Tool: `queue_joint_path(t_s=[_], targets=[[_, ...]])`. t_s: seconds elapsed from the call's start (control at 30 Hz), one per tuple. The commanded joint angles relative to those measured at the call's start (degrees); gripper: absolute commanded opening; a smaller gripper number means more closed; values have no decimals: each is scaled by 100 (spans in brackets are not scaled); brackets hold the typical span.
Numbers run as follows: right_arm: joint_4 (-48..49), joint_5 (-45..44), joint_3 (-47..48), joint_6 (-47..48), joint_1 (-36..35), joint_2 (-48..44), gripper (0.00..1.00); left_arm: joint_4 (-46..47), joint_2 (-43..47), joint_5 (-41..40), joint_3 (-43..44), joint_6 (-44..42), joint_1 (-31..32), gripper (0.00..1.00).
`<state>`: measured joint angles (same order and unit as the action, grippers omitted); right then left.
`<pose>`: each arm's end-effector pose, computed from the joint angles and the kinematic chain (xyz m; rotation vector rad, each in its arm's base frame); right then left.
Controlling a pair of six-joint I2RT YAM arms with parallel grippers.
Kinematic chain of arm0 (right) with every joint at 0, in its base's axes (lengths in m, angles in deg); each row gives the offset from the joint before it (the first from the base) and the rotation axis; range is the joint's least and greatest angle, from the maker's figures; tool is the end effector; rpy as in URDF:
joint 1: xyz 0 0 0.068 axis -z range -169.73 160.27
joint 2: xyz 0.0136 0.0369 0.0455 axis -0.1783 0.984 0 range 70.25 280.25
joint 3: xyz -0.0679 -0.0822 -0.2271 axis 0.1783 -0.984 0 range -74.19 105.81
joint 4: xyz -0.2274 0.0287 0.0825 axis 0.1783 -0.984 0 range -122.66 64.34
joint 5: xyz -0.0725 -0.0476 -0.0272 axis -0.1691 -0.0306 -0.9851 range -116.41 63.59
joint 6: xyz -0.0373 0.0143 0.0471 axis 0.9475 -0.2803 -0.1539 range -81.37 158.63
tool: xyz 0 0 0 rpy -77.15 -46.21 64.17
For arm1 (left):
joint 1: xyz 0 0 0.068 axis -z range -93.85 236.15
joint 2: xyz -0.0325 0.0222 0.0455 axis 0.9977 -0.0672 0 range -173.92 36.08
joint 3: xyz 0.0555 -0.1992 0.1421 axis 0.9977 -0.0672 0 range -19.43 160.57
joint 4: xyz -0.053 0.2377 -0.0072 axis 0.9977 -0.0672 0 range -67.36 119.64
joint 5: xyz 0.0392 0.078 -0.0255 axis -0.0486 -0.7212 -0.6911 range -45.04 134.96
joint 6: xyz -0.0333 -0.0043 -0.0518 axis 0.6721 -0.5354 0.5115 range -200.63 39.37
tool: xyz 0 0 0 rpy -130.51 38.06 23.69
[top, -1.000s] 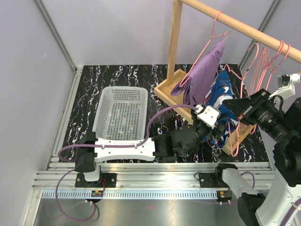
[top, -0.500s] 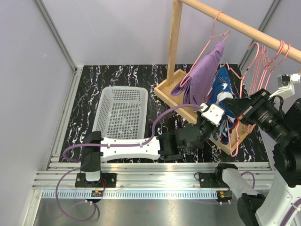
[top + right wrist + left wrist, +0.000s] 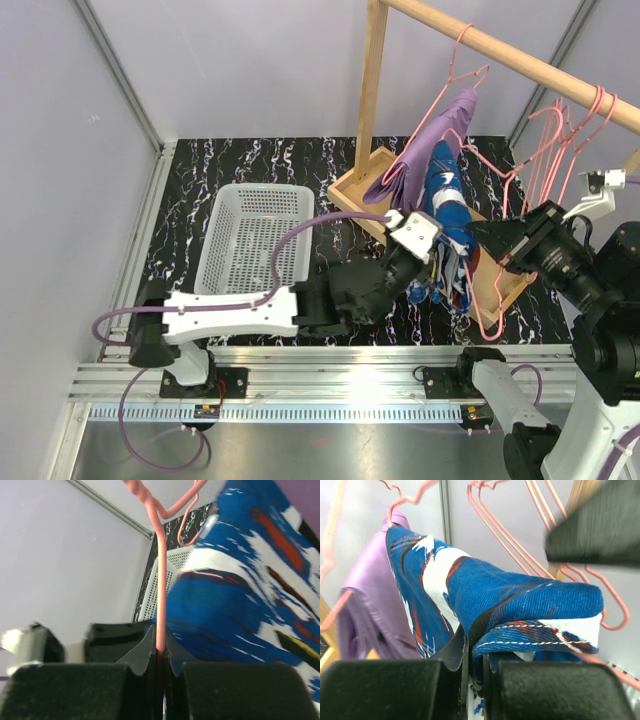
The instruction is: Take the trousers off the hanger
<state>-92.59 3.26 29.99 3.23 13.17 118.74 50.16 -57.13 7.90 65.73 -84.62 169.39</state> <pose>0.0511 0.0205 0.4922 0.2185 1.8095 0.8619 0.0721 -0.3682 0.4063 0.5133 1.3399 -0.7100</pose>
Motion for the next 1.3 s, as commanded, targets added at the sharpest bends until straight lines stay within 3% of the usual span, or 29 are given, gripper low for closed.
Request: queue_joint_path(t_s=[0.0, 0.3, 0.8, 0.97, 1.27], targets=[[603, 117, -310, 332, -70, -313, 0, 788, 1118, 182, -43, 4, 52, 0], [577, 293, -943, 358, -79, -797, 0, 350, 1797, 216, 79, -49, 289, 0], [462, 267, -1005, 586, -202, -990, 0, -205, 2570, 1640, 650, 144, 509, 0], [401, 118, -1066, 727, -228, -1122, 0, -548, 2632, 1711, 1107, 48, 509, 0], [743, 39, -1339, 534, -228, -1035, 0, 4, 3053, 1561, 915, -462, 500, 0]])
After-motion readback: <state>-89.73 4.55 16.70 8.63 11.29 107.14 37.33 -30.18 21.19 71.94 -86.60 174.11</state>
